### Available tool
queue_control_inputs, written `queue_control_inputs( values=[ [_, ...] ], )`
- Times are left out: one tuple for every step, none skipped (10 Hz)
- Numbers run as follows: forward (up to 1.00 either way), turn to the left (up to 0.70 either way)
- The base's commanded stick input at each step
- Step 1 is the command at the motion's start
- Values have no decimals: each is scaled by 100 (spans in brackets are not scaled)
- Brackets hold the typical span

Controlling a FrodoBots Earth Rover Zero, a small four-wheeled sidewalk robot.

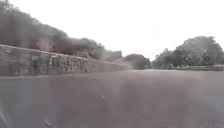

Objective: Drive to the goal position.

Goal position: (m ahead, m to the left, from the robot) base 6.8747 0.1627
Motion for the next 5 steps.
queue_control_inputs(
  values=[
    [45, 0],
    [45, 0],
    [45, 0],
    [45, 0],
    [45, 0]
  ],
)
